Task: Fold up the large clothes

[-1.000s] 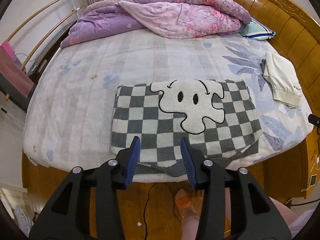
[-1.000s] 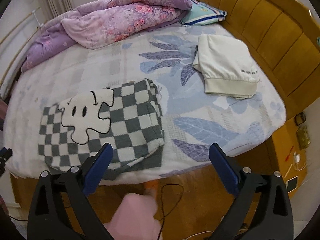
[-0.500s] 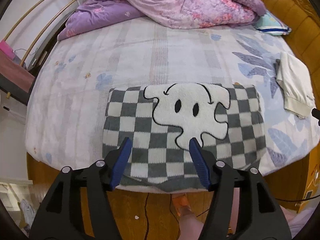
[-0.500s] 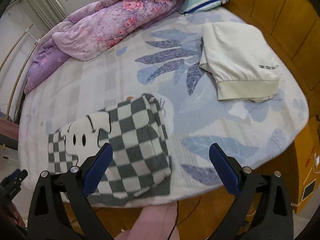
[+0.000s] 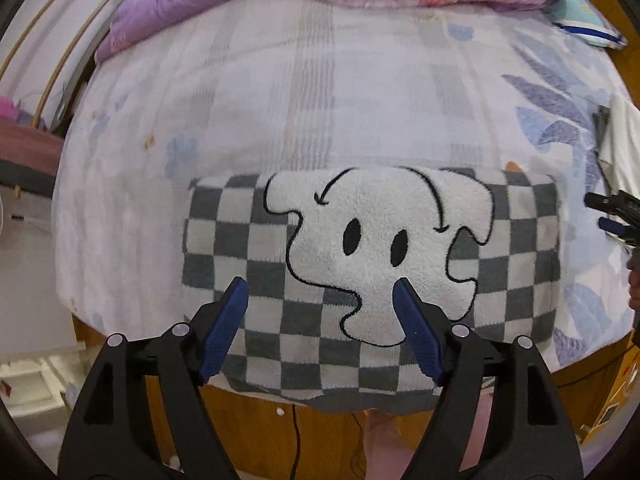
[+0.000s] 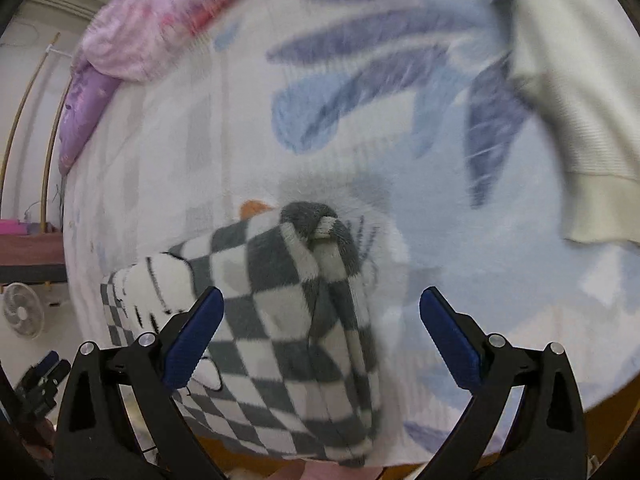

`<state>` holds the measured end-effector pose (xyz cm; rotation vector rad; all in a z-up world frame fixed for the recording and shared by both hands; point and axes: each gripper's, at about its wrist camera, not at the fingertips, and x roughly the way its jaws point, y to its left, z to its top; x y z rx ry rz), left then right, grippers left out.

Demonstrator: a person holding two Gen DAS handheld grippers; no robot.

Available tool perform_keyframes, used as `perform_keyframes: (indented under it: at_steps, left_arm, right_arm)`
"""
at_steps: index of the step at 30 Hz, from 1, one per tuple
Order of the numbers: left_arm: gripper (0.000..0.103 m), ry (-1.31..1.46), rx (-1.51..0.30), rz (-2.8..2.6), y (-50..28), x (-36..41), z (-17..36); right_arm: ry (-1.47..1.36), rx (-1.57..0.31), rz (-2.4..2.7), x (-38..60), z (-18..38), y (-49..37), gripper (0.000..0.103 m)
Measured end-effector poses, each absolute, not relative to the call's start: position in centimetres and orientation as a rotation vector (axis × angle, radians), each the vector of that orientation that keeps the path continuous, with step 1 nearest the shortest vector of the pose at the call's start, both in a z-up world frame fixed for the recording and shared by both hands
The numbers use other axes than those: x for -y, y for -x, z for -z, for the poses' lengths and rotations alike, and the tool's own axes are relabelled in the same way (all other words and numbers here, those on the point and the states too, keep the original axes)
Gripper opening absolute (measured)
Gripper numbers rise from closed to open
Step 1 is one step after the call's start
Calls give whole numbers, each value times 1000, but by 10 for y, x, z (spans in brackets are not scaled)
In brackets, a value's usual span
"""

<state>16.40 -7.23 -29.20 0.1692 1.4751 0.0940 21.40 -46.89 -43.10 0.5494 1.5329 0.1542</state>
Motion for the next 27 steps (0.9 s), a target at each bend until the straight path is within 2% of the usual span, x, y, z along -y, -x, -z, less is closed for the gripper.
perform_keyframes:
  at_steps: [7,11,13,15,18,20,22,27]
  left_arm:
    - [78,-144,-1581,-127,-169,66,339]
    - [77,-70,-1597,-139,-179,64,354]
    - [77,-46,-1600,-134,-185,65,358]
    - [77,-36,-1579,-109,-191,70,357]
    - [77,-44,-1566,-89,-199,77,360]
    - [77,-38,-1566,-76,-205,80,365]
    - [77,-24,-1556,-55,-212,82,369]
    - [75,-24,-1595,-35,-239,87,393]
  right_arm:
    - [-643,-1627,-364,459,504,-239,97]
    - [-777,-1614,-482,478,509,-233,97]
    - [-916,-1736,-596,476,525,-216,96]
    - [-927,-1805,-632,468,535,-196,97]
    - [-869,-1703,-629,466,526,-180,97]
    - [-1007,-1690,-568,474,528,-173,97]
    - [-1176,-1758,-555,468,537,-158,97]
    - [-747,-1682,-480,433,511,-148,97]
